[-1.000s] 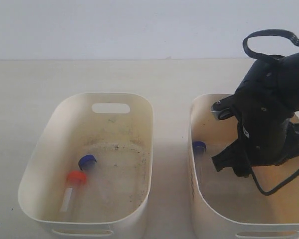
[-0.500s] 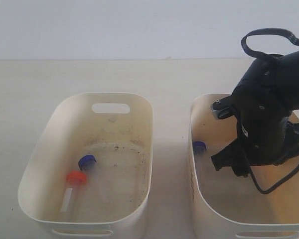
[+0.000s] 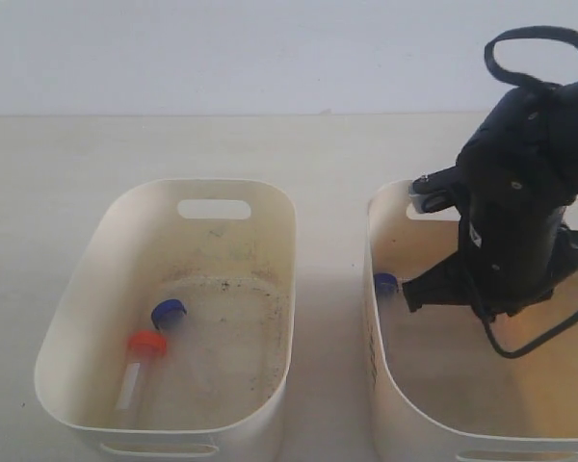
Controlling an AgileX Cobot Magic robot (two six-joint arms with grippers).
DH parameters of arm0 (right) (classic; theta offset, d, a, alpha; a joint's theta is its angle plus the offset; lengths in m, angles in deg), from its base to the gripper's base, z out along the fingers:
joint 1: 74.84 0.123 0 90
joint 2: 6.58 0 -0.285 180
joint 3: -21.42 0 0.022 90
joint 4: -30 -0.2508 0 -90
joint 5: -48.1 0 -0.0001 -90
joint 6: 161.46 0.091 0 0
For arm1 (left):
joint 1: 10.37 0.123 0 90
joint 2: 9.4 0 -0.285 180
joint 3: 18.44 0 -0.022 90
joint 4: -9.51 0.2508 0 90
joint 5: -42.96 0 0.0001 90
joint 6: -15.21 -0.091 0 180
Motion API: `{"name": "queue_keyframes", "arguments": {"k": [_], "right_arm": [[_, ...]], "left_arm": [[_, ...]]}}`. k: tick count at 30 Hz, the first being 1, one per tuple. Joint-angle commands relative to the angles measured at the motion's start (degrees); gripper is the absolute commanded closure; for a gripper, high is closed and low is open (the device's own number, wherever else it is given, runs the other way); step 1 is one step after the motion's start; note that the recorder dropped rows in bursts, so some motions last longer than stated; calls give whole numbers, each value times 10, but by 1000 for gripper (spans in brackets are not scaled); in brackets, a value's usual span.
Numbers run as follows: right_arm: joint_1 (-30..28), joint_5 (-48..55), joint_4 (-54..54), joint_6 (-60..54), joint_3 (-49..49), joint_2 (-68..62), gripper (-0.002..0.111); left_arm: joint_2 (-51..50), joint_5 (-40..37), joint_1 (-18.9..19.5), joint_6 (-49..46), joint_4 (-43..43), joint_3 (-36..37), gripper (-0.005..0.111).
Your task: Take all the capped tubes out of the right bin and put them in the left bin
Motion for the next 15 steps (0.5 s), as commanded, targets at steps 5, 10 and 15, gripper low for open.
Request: {"name": "queue_keyframes", "arguments": {"k": [5, 10, 15], "right_arm": [[5, -7, -7, -7, 2, 57, 108], [47, -16, 17, 17, 2, 42, 108], [51, 24, 68, 64, 2, 5, 108]], "left_arm": [[-2, 4, -4, 2, -2, -1, 103], [-2, 4, -4, 2, -2, -1, 103], [-2, 4, -4, 2, -2, -1, 103]]}}
